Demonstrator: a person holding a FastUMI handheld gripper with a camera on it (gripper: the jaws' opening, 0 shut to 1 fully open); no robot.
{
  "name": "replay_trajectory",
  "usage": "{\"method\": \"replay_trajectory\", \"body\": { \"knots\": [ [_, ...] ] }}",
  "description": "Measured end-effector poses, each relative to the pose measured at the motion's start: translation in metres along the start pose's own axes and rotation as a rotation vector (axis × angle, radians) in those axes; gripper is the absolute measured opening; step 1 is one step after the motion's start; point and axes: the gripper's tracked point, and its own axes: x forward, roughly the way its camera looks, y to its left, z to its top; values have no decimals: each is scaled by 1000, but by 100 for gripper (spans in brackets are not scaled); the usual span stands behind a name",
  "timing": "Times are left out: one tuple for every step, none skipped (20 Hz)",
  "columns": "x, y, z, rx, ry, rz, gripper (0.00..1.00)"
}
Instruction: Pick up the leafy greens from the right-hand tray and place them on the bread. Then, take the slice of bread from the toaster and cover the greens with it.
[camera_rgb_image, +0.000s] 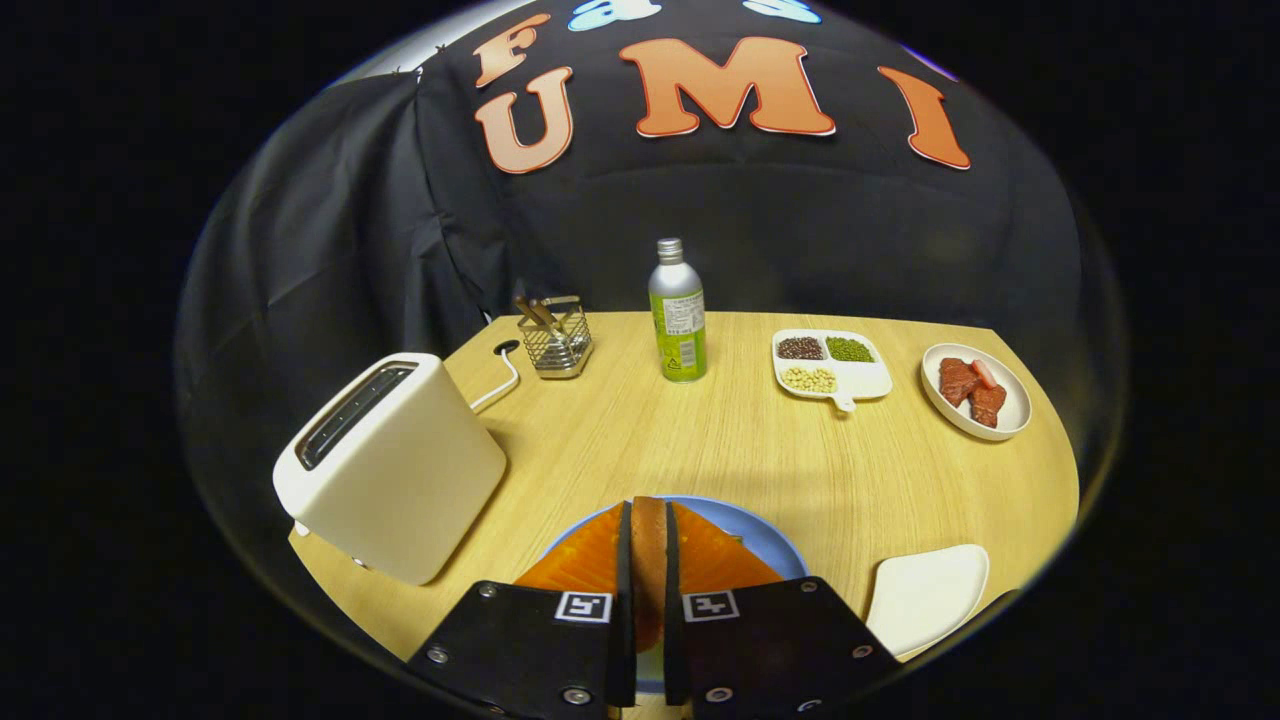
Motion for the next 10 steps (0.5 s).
{"method": "replay_trajectory", "body": {
  "knots": [
    [0, -2, -1, 3, 5, -2, 13],
    [1, -5, -2, 6, 10, -7, 14],
    [1, -8, -4, 9, 17, -14, 15],
    [3, -12, -6, 8, 25, -24, 16],
    [3, -17, -8, 5, 33, -35, 19],
    [5, -22, -9, -2, 38, -52, 21],
    [6, -26, -11, -11, 43, -64, 26],
    [7, -30, -13, -19, 51, -77, 29],
    [9, -34, -16, -27, 63, -90, 34],
    [11, -37, -19, -35, 75, -101, 37]
  ]
}}
